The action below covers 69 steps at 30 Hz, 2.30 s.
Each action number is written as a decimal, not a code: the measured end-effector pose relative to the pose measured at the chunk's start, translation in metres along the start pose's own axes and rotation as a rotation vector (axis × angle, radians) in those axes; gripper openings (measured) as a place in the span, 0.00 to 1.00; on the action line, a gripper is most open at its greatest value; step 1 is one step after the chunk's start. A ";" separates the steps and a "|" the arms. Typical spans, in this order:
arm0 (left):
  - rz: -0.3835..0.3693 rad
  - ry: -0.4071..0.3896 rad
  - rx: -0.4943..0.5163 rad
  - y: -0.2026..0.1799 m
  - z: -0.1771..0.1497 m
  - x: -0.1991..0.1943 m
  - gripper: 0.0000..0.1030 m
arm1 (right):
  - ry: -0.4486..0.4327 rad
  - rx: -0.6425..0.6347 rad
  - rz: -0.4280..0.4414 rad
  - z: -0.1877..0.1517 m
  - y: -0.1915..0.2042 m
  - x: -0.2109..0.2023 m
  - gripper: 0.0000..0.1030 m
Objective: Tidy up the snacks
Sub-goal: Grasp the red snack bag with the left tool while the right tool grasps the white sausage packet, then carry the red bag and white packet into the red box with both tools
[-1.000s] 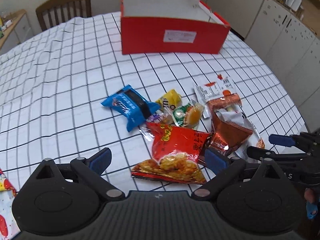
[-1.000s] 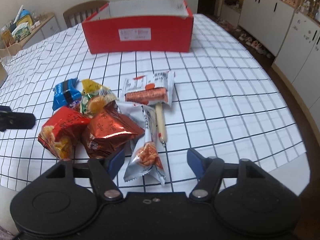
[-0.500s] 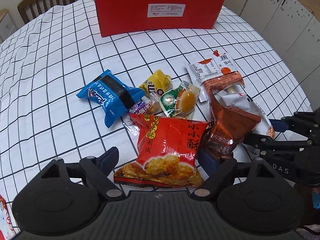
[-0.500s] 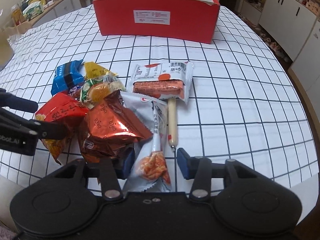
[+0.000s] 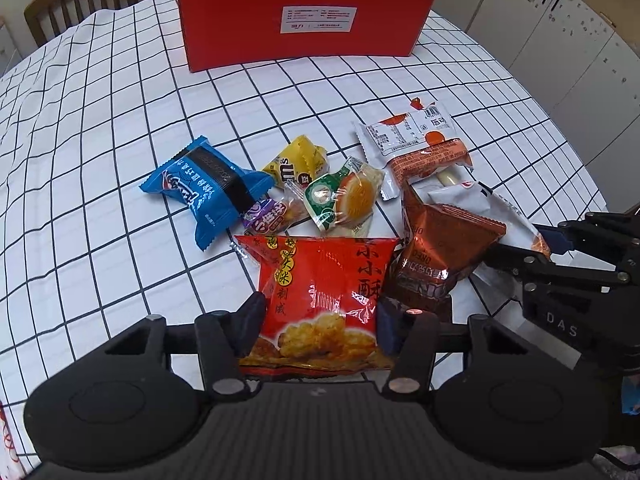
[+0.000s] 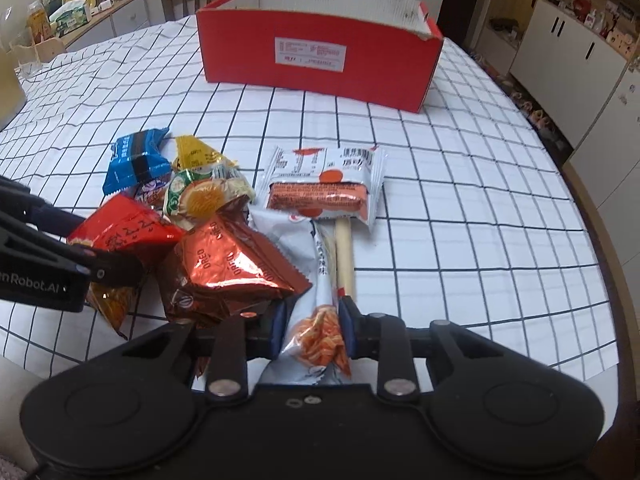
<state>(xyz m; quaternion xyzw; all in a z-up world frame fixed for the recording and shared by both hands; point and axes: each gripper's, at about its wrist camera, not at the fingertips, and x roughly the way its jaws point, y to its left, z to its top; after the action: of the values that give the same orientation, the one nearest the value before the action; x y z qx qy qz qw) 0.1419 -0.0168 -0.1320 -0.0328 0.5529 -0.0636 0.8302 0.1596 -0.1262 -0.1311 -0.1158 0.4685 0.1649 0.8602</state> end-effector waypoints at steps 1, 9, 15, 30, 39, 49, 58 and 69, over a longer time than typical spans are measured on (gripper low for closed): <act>-0.001 0.001 -0.006 0.001 -0.001 -0.001 0.53 | -0.003 0.007 -0.003 0.000 0.000 -0.002 0.24; -0.010 -0.006 -0.056 0.013 -0.008 -0.017 0.51 | -0.047 0.081 -0.038 -0.004 -0.009 -0.027 0.17; -0.019 -0.031 -0.071 0.018 -0.011 -0.032 0.51 | -0.085 0.129 -0.060 -0.008 -0.015 -0.046 0.14; -0.042 -0.077 -0.109 0.029 -0.007 -0.059 0.51 | -0.154 0.149 -0.127 -0.006 -0.021 -0.078 0.11; -0.061 -0.140 -0.086 0.021 0.020 -0.083 0.51 | -0.239 0.156 -0.092 0.018 -0.023 -0.102 0.10; -0.058 -0.205 -0.053 0.009 0.062 -0.100 0.51 | -0.333 0.090 -0.066 0.066 -0.023 -0.117 0.10; -0.034 -0.277 -0.020 0.000 0.107 -0.113 0.51 | -0.392 0.036 -0.053 0.103 -0.024 -0.118 0.10; 0.006 -0.321 -0.008 -0.005 0.156 -0.109 0.51 | -0.472 -0.014 -0.075 0.149 -0.032 -0.113 0.10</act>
<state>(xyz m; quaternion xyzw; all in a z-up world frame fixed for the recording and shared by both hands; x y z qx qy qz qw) 0.2436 -0.0086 0.0283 -0.0440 0.4136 -0.0527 0.9078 0.2297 -0.1227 0.0451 -0.0971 0.2488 0.1585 0.9505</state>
